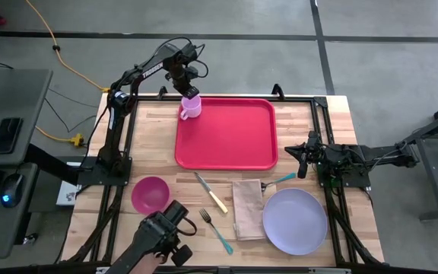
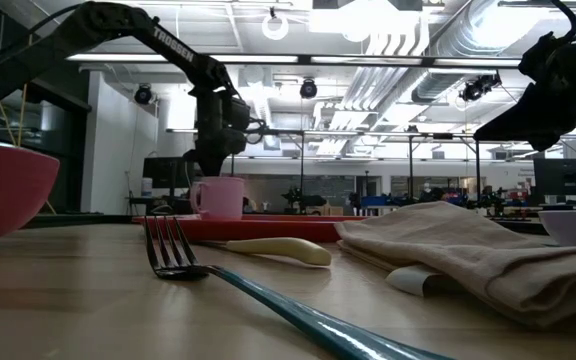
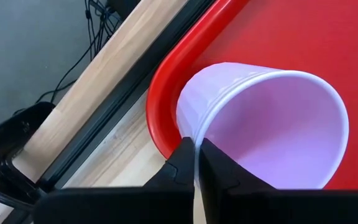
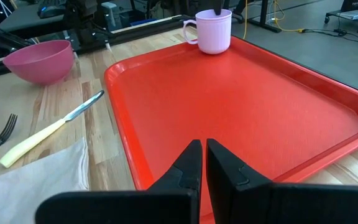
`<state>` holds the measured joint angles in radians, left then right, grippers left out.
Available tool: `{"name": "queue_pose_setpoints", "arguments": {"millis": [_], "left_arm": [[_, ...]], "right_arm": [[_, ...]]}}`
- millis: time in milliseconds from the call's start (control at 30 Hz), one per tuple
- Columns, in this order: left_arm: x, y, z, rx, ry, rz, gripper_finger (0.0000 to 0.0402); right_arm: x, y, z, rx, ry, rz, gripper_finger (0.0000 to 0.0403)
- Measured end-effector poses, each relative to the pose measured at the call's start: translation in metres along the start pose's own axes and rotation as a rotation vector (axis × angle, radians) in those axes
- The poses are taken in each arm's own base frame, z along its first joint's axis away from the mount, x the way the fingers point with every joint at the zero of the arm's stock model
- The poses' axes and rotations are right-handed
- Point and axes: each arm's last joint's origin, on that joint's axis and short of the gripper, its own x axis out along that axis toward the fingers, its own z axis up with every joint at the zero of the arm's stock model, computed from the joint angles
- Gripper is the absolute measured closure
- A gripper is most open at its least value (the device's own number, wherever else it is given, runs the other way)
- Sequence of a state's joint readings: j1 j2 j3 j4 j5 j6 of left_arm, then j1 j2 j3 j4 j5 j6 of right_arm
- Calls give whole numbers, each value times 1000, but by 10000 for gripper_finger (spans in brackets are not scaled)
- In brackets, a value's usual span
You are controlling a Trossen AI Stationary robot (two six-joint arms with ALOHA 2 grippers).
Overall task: Set up tray
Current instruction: Put the purple mug on the top left of the orange serving tray
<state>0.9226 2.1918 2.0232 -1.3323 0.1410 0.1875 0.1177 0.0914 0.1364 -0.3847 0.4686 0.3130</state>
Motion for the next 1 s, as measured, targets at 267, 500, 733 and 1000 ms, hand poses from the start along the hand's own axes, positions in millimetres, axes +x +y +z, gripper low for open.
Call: {"name": "queue_pose_setpoints", "arguments": {"millis": [267,500,733,1000], "left_arm": [[0,-1,0,-1,-5,-34,364],[0,-1,-1,12,1,-34,364],[0,-1,0,14,1,-26,364],[0,0,0,16,-1,-24,364]], "right_arm": [[0,0,0,0,0,0,402],[0,0,0,0,0,0,402],[0,0,0,-1,1,0,402],[0,0,0,-1,1,0,402]]}}
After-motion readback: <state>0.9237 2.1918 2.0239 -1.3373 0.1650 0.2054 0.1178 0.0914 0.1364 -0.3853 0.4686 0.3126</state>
